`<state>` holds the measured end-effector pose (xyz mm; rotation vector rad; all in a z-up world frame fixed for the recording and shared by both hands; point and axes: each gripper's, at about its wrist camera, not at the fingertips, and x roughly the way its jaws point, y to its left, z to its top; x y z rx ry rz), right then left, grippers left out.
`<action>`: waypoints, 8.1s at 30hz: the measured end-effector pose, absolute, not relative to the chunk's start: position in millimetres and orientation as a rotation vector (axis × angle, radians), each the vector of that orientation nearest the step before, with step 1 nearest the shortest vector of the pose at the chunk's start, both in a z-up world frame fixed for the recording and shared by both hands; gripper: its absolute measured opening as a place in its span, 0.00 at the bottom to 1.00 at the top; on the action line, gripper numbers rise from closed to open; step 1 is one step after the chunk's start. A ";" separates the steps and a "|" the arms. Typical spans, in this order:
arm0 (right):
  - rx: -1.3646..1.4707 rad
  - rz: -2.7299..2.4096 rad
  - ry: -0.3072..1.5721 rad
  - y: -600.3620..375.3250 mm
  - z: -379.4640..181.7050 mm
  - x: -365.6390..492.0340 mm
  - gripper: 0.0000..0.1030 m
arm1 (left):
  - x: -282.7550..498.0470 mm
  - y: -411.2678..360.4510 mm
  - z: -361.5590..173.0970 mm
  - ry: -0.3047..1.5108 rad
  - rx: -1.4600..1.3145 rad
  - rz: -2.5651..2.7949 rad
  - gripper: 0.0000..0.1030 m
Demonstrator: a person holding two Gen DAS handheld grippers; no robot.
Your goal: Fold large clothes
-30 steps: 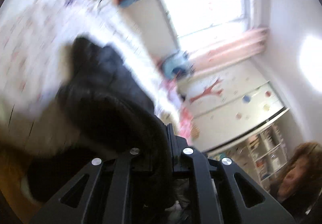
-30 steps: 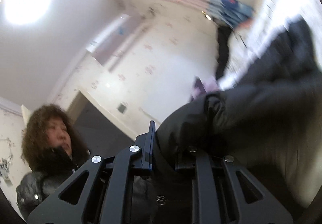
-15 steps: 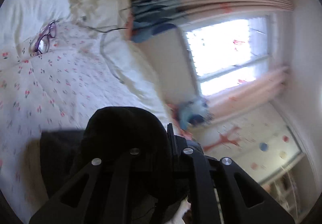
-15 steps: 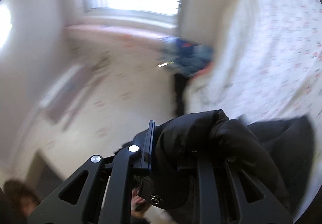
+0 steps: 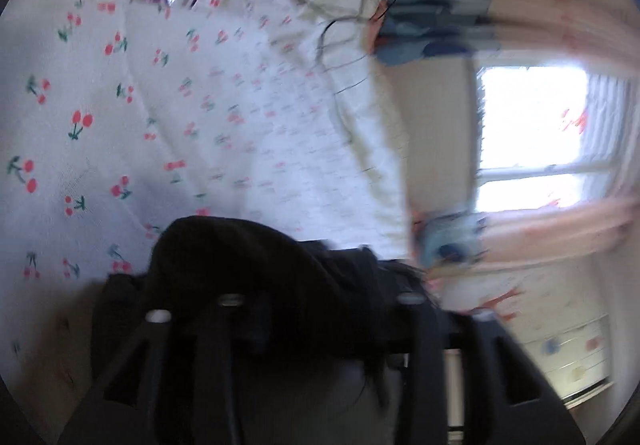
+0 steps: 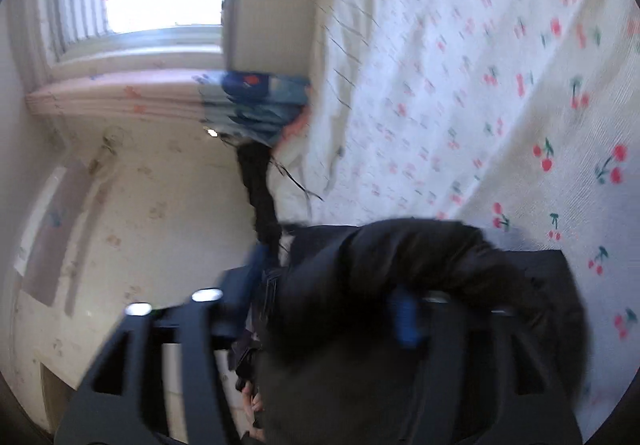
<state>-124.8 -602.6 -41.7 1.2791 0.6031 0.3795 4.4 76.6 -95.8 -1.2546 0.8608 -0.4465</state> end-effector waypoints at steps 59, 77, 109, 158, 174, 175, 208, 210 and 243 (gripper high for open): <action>0.270 0.107 0.725 -449.3 37.0 -114.3 0.93 | -57.9 -79.9 -80.2 0.688 -0.082 -0.090 0.66; 0.176 0.228 0.853 -383.4 4.5 -103.2 0.93 | -75.1 -79.7 -78.0 0.617 -0.057 -0.084 0.68; 0.267 0.257 0.656 -433.8 -34.2 -156.0 0.93 | -90.5 -83.2 -70.2 0.546 -0.047 -0.174 0.74; 1.050 0.345 0.699 -543.5 -55.1 -308.8 0.94 | -175.9 -20.9 -96.2 0.994 -0.911 -0.330 0.91; 0.904 0.403 0.660 -504.4 1.1 -408.4 0.17 | -241.6 1.5 -15.6 0.942 -0.720 -0.443 0.17; 0.902 0.368 0.720 -507.6 -12.0 -418.0 0.19 | -246.7 1.5 -24.1 0.978 -0.705 -0.449 0.20; -0.080 0.211 0.960 -240.9 -4.8 -254.9 0.72 | -240.5 18.1 -92.9 0.928 -0.921 -0.329 0.53; -0.138 0.217 0.957 -234.7 -23.8 -251.0 0.74 | -242.7 13.0 -87.9 0.917 -0.891 -0.329 0.53; -0.162 0.193 0.990 -233.5 34.2 -245.5 0.86 | -243.9 19.6 -85.7 0.915 -0.929 -0.329 0.53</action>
